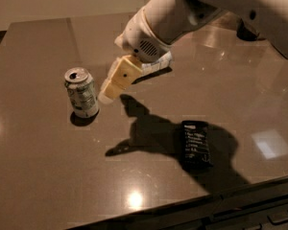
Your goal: Move 7up can near rxbar chocolate
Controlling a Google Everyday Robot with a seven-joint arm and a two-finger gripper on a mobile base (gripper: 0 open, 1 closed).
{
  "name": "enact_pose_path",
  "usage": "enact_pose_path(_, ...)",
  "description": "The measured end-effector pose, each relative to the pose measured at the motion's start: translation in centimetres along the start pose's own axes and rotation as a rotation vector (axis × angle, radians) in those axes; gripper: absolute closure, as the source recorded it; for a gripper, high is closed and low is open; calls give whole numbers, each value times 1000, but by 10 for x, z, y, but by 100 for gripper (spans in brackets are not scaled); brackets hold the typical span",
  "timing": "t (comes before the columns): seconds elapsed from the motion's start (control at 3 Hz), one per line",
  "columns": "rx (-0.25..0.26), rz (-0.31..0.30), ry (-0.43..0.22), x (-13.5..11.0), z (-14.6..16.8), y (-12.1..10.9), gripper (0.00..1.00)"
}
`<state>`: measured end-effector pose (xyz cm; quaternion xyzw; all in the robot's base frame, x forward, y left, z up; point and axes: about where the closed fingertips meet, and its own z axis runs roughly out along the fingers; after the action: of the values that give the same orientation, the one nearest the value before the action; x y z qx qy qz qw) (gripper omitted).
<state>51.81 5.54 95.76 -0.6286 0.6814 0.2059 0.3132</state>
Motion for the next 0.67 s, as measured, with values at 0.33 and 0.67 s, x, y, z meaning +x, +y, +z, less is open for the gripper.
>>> enact_pose_path(0.33, -35, 5, -7, -12, 30, -3, 0)
enact_pose_path(0.67, -64, 10, -5, -17, 54, -3, 0)
